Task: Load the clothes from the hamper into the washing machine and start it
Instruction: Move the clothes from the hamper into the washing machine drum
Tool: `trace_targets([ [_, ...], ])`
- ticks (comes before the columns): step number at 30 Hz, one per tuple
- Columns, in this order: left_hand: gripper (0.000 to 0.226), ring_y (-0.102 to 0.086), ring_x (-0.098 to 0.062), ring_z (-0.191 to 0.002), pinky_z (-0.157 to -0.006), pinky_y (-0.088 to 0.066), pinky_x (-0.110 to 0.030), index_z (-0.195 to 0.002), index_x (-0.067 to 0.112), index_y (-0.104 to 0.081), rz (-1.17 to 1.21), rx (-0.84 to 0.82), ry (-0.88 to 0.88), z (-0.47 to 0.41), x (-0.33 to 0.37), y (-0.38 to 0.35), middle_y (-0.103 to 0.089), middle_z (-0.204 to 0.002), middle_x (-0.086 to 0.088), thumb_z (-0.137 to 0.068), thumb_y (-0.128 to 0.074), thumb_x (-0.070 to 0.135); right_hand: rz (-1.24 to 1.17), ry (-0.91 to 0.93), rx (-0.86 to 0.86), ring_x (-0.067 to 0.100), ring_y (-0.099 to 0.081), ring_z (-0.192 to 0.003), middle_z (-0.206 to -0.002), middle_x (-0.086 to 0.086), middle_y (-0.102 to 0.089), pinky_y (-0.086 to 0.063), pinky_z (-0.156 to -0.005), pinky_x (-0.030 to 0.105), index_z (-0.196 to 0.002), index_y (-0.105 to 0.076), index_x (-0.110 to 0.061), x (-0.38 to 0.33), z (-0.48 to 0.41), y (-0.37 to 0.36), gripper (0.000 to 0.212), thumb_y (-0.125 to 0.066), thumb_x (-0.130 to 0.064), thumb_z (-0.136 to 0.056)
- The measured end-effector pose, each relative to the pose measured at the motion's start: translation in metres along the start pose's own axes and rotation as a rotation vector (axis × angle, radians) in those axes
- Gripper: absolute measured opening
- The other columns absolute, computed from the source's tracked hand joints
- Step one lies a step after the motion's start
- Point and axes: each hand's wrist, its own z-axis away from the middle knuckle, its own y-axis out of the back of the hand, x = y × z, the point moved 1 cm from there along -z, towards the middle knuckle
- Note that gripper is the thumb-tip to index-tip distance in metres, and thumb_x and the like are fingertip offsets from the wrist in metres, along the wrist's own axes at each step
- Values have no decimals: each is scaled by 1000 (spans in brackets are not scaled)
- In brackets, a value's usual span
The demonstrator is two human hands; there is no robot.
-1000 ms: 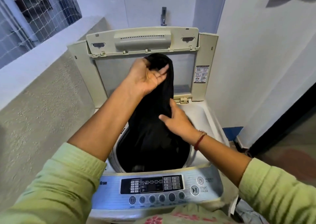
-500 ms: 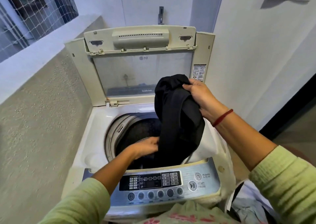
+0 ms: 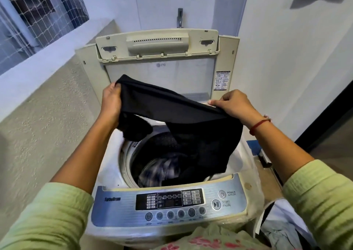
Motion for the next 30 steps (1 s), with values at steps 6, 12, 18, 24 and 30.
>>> trace_targets([
  [6,28,-58,-36,-105,-81,-43,-37,-110,6,-58,-878,-77,47,-7,-22,12,-62,-111,-23,-94,-49,27,-980,-251,-464,16,-63,-50,-62,6,-61,-58,-53,26,-81,-62,-12,-35,18,11,12,-62,-23,-87],
  [12,31,-62,-30,-101,-84,-48,-39,-107,18,-61,-970,-189,-107,61,-33,-19,-64,-111,-8,-83,-61,37,-1458,-377,-235,22,-53,-65,-67,10,-46,-55,-64,46,-81,-50,-8,-51,3,11,13,-54,-13,-92],
  [18,81,-67,-14,-97,-90,-53,-30,-114,22,-65,-919,-980,376,121,-86,-59,-71,-107,1,-53,-69,75,-1649,-461,-145,15,-48,-56,-60,5,-44,-52,-57,29,-73,-47,-7,-58,-3,-7,24,-48,-13,-95],
  [24,33,-60,-30,-113,-90,-47,-34,-121,6,-58,-603,-567,279,95,-117,-90,-64,-117,-20,-95,-53,25,-1603,-346,-125,16,-52,-60,-65,6,-49,-54,-74,33,-75,-52,-8,-58,-14,-4,17,-53,-11,-92],
  [30,29,-56,-8,-84,-65,-46,-10,-90,16,-62,-203,-171,-1,28,-49,-31,-61,-80,10,-88,-42,-4,479,41,-262,26,-66,-66,-77,7,-67,-56,-62,33,-102,-63,-9,1,-21,9,20,-63,-21,-86],
])
